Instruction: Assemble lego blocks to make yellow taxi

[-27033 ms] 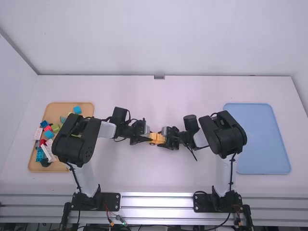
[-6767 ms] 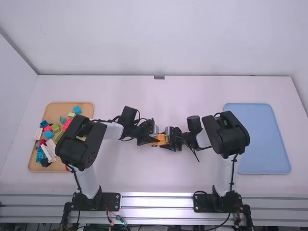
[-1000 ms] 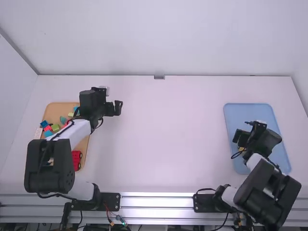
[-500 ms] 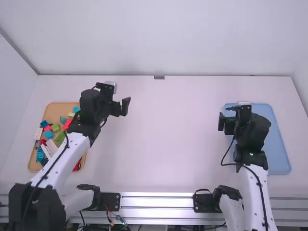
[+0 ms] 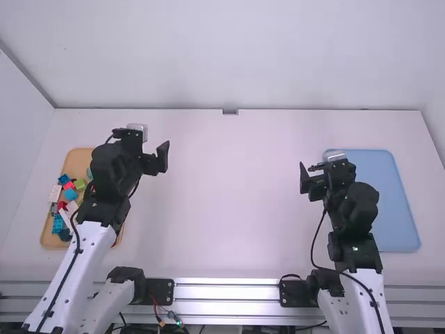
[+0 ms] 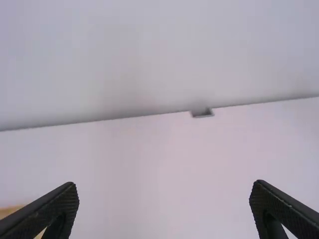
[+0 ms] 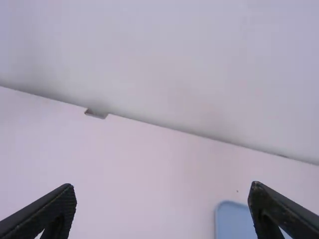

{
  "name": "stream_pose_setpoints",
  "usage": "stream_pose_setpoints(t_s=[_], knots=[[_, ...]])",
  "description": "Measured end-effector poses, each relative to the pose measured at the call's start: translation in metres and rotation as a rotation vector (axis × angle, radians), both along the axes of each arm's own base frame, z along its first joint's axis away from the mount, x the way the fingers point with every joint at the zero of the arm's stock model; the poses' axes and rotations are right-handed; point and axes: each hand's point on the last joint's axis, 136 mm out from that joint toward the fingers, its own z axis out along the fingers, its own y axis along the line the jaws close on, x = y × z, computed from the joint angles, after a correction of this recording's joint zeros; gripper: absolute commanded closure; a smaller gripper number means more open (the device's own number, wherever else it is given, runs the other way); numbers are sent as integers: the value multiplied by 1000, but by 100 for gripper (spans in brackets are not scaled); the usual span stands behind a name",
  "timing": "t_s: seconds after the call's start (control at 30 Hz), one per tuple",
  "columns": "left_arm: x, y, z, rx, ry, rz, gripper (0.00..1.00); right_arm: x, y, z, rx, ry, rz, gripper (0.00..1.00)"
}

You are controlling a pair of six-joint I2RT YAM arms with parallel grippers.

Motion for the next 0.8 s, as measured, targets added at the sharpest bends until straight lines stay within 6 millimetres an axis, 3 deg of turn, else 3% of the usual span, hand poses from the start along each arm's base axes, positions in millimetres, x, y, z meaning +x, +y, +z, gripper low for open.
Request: stream_pose_setpoints(t_s=[0.23,0.4,0.73,0.8], knots=[[-23,20,-23,30,8,99,26,-17,-17,-34,87,24,-126,29],[-40,24,-38,37,2,121,35,-28,-22,-55,133,22,-162,39],[-76,26,-90,42,5,133,59,-45,-23,-118,158,31,-179,62],[-80,26,-97,42,3,134,63,-45,-24,-118,158,14,-180,65]])
